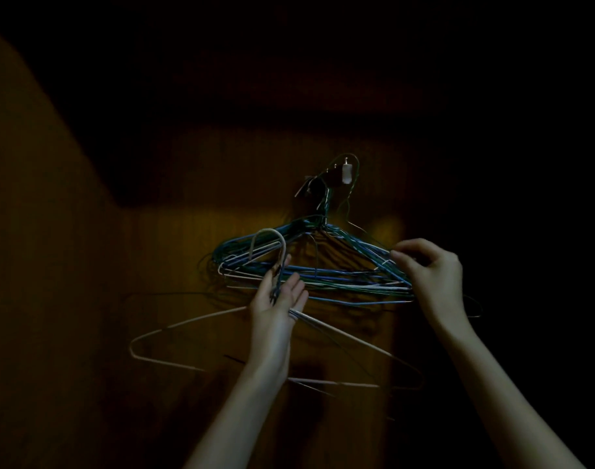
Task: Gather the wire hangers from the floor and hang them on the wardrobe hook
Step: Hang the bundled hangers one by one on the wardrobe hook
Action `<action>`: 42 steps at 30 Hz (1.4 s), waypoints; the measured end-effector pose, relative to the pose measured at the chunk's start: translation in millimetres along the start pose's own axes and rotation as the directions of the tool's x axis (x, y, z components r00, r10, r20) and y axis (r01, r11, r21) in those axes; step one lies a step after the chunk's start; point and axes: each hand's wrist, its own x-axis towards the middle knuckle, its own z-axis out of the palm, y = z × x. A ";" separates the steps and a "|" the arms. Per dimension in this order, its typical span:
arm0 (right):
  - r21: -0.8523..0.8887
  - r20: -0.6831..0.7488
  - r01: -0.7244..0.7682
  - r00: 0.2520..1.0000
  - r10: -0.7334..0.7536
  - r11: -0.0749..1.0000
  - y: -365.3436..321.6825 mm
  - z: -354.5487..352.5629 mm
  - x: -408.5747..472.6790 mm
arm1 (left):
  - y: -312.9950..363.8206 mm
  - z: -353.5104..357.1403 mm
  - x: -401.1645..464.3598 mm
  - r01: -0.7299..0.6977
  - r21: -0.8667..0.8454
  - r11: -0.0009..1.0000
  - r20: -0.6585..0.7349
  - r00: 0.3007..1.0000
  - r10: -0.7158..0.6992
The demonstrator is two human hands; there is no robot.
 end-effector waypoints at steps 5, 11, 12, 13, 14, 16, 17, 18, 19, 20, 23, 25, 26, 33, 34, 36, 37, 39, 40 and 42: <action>-0.064 0.044 -0.063 0.997 0.066 0.996 24.4 24.2 30.4 | -3.1 0.7 10.9 -0.020 0.006 1.000 0.009 1.000 0.020; -0.165 0.066 -0.098 0.992 0.110 0.981 49.5 54.7 58.1 | -8.5 2.4 17.3 -0.004 -0.017 1.000 0.021 1.000 0.005; -0.193 0.074 -0.104 0.990 0.120 0.976 53.1 58.9 60.2 | -8.7 1.8 18.3 -0.001 -0.019 1.000 0.019 1.000 0.001; -0.210 0.092 -0.108 0.987 0.129 0.972 57.3 62.6 61.9 | -9.0 1.7 19.9 -0.001 -0.020 1.000 0.011 1.000 0.002; -0.213 0.106 -0.109 0.985 0.133 0.971 60.2 65.3 63.0 | -8.5 1.3 20.9 -0.001 -0.018 1.000 0.002 1.000 0.001; -0.201 0.126 -0.116 0.982 0.143 0.973 64.1 68.9 62.8 | -7.9 0.5 22.5 -0.007 -0.019 1.000 -0.004 1.000 0.007; -0.193 0.136 -0.114 0.981 0.141 0.975 65.6 70.1 62.0 | -7.3 0.1 23.1 -0.015 -0.019 1.000 -0.002 1.000 0.015; -0.194 0.145 -0.112 0.979 0.141 0.975 67.0 71.7 61.4 | -6.6 -0.8 22.6 -0.022 -0.010 1.000 0.001 1.000 0.022; -0.199 0.155 -0.106 0.978 0.138 0.974 67.4 72.9 60.7 | -6.4 -1.5 22.5 -0.031 -0.001 1.000 0.007 0.999 0.031; -0.209 0.161 -0.101 0.978 0.136 0.973 67.4 74.1 60.1 | -5.6 -2.0 21.6 -0.038 0.007 0.999 0.011 0.999 0.038; -0.221 0.163 -0.111 0.975 0.149 0.969 67.6 77.3 58.5 | -3.7 -2.9 19.9 -0.045 0.003 0.999 0.012 0.999 0.045; -0.225 0.159 -0.126 0.974 0.164 0.966 66.1 78.0 56.8 | -1.7 -3.7 18.0 -0.042 0.001 0.999 0.008 0.999 0.042; -0.239 0.154 -0.130 0.973 0.170 0.962 65.2 78.0 56.0 | -0.4 -3.9 16.6 -0.038 0.003 0.999 0.006 0.999 0.038; -0.390 0.131 -0.075 0.982 0.136 0.918 60.2 68.3 46.6 | 2.2 -3.6 14.4 -0.017 -0.004 1.000 -0.022 1.000 0.017; -0.385 0.141 -0.071 0.981 0.135 0.920 58.3 64.8 43.1 | 2.8 -3.6 13.5 -0.006 -0.004 1.000 -0.026 1.000 0.006; -0.347 0.157 -0.065 0.979 0.126 0.936 50.9 57.7 33.2 | 3.9 -3.7 11.2 0.014 -0.012 1.000 -0.036 0.999 -0.015; -0.316 0.174 -0.059 0.977 0.119 0.947 45.8 54.5 26.6 | 4.7 -3.2 9.6 0.019 -0.016 1.000 -0.041 0.999 -0.020; -0.230 0.219 -0.035 0.972 0.087 0.972 32.7 49.7 9.3 | 6.1 -1.2 6.0 0.023 -0.019 1.000 -0.048 0.999 -0.024; -0.185 0.244 -0.025 0.967 0.071 0.983 24.7 48.1 -0.8 | 6.0 0.0 4.6 0.022 -0.018 1.000 -0.051 0.998 -0.023; -0.104 0.290 -0.015 0.956 0.045 0.994 8.4 46.4 -22.7 | 5.1 1.5 1.1 0.020 -0.019 1.000 -0.058 0.998 -0.021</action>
